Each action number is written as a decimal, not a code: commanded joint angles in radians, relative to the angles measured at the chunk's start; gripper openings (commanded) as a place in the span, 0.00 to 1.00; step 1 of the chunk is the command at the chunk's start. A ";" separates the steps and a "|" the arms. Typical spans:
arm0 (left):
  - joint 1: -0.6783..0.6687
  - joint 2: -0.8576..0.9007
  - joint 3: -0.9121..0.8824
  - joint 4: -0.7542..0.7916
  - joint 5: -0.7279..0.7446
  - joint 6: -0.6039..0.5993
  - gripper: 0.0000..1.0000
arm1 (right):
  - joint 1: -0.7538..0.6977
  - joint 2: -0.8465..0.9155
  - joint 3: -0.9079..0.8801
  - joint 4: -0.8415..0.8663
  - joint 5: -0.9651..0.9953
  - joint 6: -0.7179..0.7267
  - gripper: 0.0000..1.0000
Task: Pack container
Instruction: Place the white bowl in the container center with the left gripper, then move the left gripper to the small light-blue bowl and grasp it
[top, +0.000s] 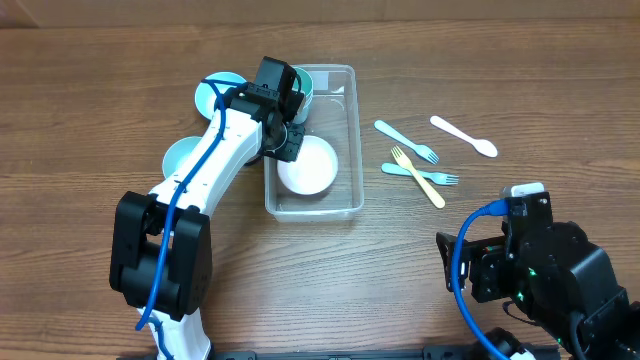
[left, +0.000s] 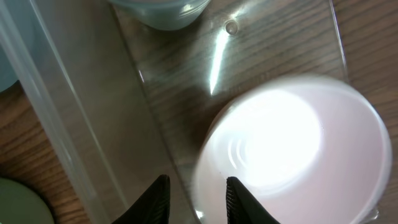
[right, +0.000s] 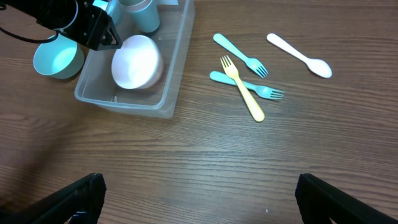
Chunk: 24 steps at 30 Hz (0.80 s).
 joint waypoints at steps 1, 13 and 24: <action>-0.002 -0.010 -0.011 0.009 -0.006 -0.014 0.29 | 0.001 -0.005 0.002 0.006 0.011 0.005 1.00; 0.058 -0.375 0.061 -0.017 -0.187 0.002 0.35 | 0.001 -0.005 0.002 0.006 0.011 0.005 1.00; 0.417 -0.138 0.060 0.124 -0.005 0.130 0.65 | 0.001 -0.005 0.002 0.006 0.011 0.005 1.00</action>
